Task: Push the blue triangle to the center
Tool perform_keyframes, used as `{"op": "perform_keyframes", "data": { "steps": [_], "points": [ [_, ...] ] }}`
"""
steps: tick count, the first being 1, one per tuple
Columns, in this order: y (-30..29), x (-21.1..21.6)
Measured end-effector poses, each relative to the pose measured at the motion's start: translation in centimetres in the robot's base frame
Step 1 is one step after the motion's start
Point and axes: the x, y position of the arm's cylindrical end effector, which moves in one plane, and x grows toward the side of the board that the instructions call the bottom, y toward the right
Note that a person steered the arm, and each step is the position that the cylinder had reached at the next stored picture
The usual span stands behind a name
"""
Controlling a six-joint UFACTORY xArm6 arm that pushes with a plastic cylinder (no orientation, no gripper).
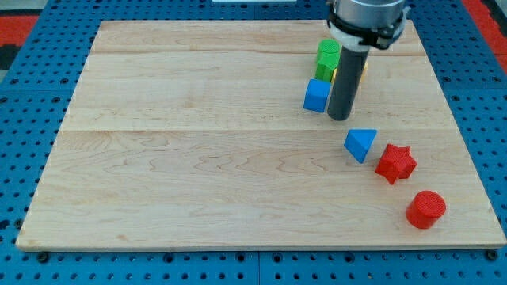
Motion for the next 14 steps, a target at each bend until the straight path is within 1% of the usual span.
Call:
{"op": "perform_keyframes", "data": {
  "steps": [1,3,4,5,6,7,8,9,10,12,13,14],
  "points": [
    [-4.9,-0.3],
    [-2.3,-4.1],
    [-1.8,-5.2],
    [-1.3,-0.9],
    [6.7,1.2],
    [13.9,1.8],
    [13.4,6.9],
    [9.3,8.3],
    [5.1,6.6],
    [0.4,0.9],
    [-1.6,0.9],
    [-4.1,2.1]
  ]
}}
